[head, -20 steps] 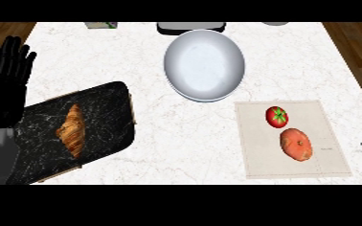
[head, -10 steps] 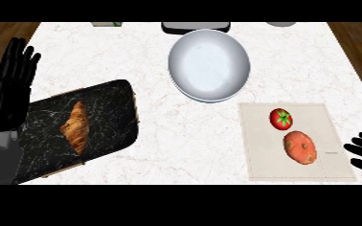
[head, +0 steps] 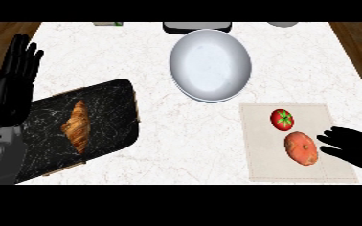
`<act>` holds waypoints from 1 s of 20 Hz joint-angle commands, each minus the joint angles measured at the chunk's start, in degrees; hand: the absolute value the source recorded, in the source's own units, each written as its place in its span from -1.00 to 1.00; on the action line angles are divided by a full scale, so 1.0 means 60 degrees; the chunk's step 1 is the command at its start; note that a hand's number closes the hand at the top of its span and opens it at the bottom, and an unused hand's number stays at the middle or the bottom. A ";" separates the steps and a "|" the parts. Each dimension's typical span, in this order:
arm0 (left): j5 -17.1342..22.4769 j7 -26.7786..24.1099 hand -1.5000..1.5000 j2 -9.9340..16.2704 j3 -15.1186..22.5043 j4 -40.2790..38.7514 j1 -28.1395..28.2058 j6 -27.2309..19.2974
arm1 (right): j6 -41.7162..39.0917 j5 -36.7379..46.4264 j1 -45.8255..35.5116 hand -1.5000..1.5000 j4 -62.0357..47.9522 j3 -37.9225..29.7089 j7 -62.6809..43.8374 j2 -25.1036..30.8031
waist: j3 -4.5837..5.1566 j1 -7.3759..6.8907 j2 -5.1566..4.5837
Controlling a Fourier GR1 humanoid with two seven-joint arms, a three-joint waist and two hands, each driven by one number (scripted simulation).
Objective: Pick the squash from the placemat and place it in the bowl
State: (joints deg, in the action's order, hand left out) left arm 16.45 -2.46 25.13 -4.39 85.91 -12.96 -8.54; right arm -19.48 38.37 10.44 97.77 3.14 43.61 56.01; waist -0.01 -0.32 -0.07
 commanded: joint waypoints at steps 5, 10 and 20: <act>-0.0263 0.0505 0.00 -0.0154 -0.0263 0.0755 0.0313 0.0157 | -0.0033 0.1225 -0.1302 -1.00 -0.1963 0.0325 0.0785 -0.1036 | -0.0002 0.0002 0.0013; -0.0322 0.0352 0.00 -0.0260 -0.0411 0.0086 -0.0179 0.0534 | -0.0102 0.1531 -0.2267 -1.00 -0.2794 0.0623 0.1012 -0.1686 | -0.0001 -0.0017 -0.0001; -0.0760 0.0267 0.00 -0.0698 -0.0718 0.0159 0.0088 0.0527 | 0.0337 0.2598 -0.1917 -1.00 -0.2649 0.0854 0.0958 -0.2295 | 0.0003 0.0061 0.0018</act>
State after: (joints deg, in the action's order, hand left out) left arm 12.59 -1.67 21.47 -7.76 86.29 -12.78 -5.67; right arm -15.14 51.22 -1.02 80.45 8.13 49.59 43.72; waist -0.01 -0.07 -0.01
